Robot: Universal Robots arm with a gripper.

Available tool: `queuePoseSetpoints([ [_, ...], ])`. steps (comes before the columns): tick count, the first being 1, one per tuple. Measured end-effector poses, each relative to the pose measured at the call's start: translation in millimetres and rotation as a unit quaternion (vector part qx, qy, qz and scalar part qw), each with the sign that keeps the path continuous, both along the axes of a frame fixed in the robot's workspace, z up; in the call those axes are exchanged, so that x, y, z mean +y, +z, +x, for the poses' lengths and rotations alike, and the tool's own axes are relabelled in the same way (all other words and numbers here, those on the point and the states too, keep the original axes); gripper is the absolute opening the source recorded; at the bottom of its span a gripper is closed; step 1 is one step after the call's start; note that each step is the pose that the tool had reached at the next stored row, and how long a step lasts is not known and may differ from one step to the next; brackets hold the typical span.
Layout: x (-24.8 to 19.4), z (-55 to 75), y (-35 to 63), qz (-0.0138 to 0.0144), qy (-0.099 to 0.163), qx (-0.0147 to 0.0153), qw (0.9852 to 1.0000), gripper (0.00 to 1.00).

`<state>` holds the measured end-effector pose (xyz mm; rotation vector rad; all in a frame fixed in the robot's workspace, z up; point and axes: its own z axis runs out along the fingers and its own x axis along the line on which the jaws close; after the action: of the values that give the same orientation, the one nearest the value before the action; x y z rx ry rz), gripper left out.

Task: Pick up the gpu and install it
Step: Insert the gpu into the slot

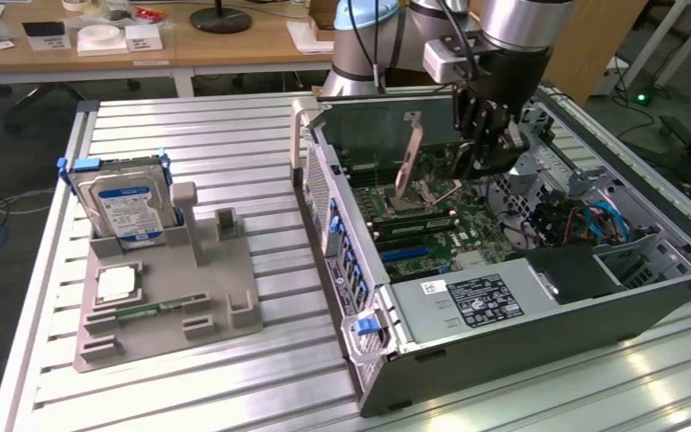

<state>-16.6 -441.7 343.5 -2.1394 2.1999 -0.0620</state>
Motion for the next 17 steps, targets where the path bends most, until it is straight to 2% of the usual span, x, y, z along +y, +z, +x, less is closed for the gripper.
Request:
queuePoseSetpoints([
  [8, -1.5, 0.2, -10.8, 0.0001, 0.001, 0.0000, 1.0000, 0.28],
  [11, -1.8, 0.2, -15.6, -0.0002, 0.002, 0.0012, 1.0000, 0.28],
  [17, -1.9, -0.2, -20.4, -0.0004, 0.001, 0.0013, 1.0000, 0.28],
])
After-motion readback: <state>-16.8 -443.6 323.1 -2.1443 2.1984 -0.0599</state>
